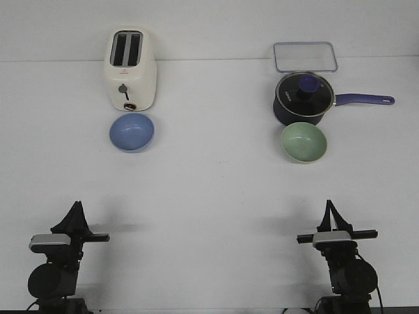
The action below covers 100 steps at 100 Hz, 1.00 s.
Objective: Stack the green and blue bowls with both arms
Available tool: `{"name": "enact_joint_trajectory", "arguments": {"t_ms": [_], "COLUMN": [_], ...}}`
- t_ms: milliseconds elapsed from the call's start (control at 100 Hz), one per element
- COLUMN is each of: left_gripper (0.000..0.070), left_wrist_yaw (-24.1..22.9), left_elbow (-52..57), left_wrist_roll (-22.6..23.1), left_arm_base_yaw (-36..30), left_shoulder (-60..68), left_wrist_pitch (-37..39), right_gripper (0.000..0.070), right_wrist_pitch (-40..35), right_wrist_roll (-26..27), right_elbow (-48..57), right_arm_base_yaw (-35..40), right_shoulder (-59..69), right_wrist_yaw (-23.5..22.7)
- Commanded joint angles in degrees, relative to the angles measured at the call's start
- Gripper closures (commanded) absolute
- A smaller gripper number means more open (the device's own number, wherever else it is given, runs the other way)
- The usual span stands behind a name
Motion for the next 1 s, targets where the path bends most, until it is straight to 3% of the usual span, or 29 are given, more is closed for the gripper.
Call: {"name": "enact_joint_trajectory", "arguments": {"t_ms": [0,740,870,990], "left_gripper": [0.0685,0.0685,0.0685,0.0685], "left_wrist_yaw": [0.0,0.0,0.0,0.0], "left_elbow": [-1.2,-1.2,-1.2,-1.2], "left_wrist_roll": [-0.3,-0.3,-0.3,-0.3], "left_arm_base_yaw": [0.0,0.0,0.0,0.0], "left_shoulder": [-0.1,-0.1,-0.1,-0.1], "left_wrist_pitch": [0.7,0.7,0.7,0.7], "right_gripper": [0.0700,0.0700,0.0700,0.0700], "right_wrist_pitch": [0.7,0.7,0.7,0.8], "right_wrist_roll": [-0.2,-0.1,1.7,9.1], "right_elbow": [-0.1,-0.1,-0.1,-0.1], "right_arm_base_yaw": [0.1,0.1,0.1,0.1], "right_shoulder": [0.0,0.0,0.0,0.0], "right_wrist_yaw": [0.0,0.0,-0.2,-0.2]}}
